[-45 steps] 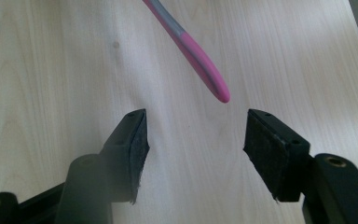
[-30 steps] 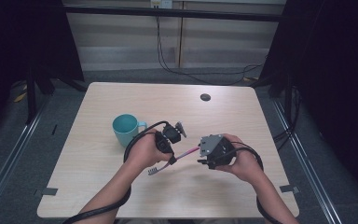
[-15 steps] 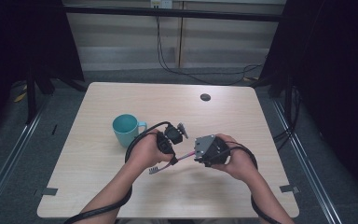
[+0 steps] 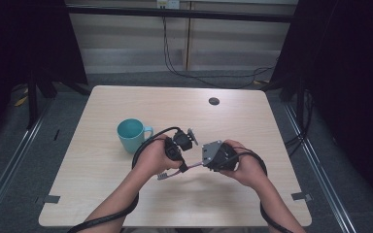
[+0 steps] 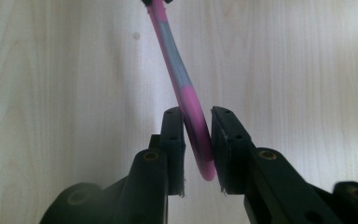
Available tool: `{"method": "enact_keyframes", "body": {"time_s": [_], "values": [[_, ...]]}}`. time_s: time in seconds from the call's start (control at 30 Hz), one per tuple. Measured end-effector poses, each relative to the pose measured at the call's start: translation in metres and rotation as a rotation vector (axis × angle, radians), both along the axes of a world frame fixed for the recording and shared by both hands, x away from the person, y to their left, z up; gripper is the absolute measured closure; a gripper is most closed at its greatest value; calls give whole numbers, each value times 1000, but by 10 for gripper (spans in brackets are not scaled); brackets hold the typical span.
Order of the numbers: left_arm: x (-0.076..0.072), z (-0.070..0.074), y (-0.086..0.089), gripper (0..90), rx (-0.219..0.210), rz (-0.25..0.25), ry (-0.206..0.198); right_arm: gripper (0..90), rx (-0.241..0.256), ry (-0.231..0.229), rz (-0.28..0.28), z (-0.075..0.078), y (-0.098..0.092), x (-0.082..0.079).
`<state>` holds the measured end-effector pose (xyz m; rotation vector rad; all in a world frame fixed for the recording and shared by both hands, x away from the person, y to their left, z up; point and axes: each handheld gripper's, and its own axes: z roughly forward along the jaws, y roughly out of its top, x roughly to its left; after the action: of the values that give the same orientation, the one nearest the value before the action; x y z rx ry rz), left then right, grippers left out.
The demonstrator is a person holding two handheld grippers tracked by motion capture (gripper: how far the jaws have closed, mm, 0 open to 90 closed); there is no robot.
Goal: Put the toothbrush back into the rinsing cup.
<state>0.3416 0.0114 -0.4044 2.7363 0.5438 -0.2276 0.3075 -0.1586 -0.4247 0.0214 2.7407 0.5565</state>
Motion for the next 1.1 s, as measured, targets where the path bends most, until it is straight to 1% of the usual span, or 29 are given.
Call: {"method": "enact_keyframes", "body": {"time_s": [0.03,0.07,0.1,0.13,0.17,0.2,0.23,0.3,0.33,0.37,0.4,0.43,0.47,0.5,0.53,0.57,0.6,0.63,0.67,0.7,0.73,0.8,0.83,0.87,0.93,0.97,1.0,1.03,1.1], "values": [[0,0,0,816,0,0,0,758,0,0,0,0,0,0],[-1,0,0,814,-6,-7,-13,771,-7,20,-5,-1,0,0],[-1,0,0,810,-6,-7,-13,771,-7,20,-5,-1,0,0],[0,1,0,810,-5,-15,-20,784,-19,34,-4,-2,1,0],[0,2,0,806,-6,-13,-32,796,-33,41,5,-2,2,-1],[1,4,2,797,-21,-15,-52,814,-42,53,5,-3,4,-2],[1,4,3,794,-32,-11,-63,817,-39,64,-2,-3,4,-2],[3,4,5,785,-41,-10,-67,819,-30,74,-3,-4,3,-1],[4,3,7,770,-64,-1,-78,819,-12,94,-24,-4,1,-1],[4,3,7,706,-64,-1,-78,819,-12,94,-24,-4,1,-1],[6,2,9,622,-81,-7,-125,820,-14,102,-34,-3,0,-1],[6,2,9,593,-81,-7,-125,820,-16,105,-37,-3,-1,-1],[7,3,11,557,-99,19,-136,820,-17,109,-43,-4,-2,-1],[7,3,11,483,-99,19,-136,820,-17,109,-43,-4,-2,-1],[9,4,12,441,-116,28,-137,820,-11,123,-66,-4,-5,-1],[9,4,12,440,-116,28,-137,820,-11,123,-66,-4,-5,-1],[10,6,14,440,-125,33,-138,820,-5,125,-80,-4,-7,-1],[11,8,16,406,-144,57,-132,820,-7,135,-97,-5,-12,0],[12,9,18,401,-146,62,-130,819,-2,139,-114,-5,-15,0],[12,9,18,393,-146,62,-130,819,-2,139,-114,-5,-15,0],[12,10,20,383,-146,83,-124,819,-1,146,-136,-8,-20,0],[12,12,23,371,-157,100,-122,819,-4,151,-169,-11,-25,0],[12,12,23,371,-157,100,-122,819,-7,156,-175,-11,-27,0],[13,14,26,371,-163,107,-138,819,-4,158,-188,-12,-29,0],[13,15,27,370,-165,113,-133,819,-5,160,-196,-13,-32,0],[14,16,29,369,-166,116,-137,819,-5,156,-202,-13,-34,0],[15,17,31,345,-158,126,-138,819,-9,171,-233,-13,-39,-1],[15,17,31,330,-158,126,-138,819,-5,166,-237,-14,-41,0],[17,17,35,301,-168,153,-123,819,-7,172,-262,-13,-44,0]]}}
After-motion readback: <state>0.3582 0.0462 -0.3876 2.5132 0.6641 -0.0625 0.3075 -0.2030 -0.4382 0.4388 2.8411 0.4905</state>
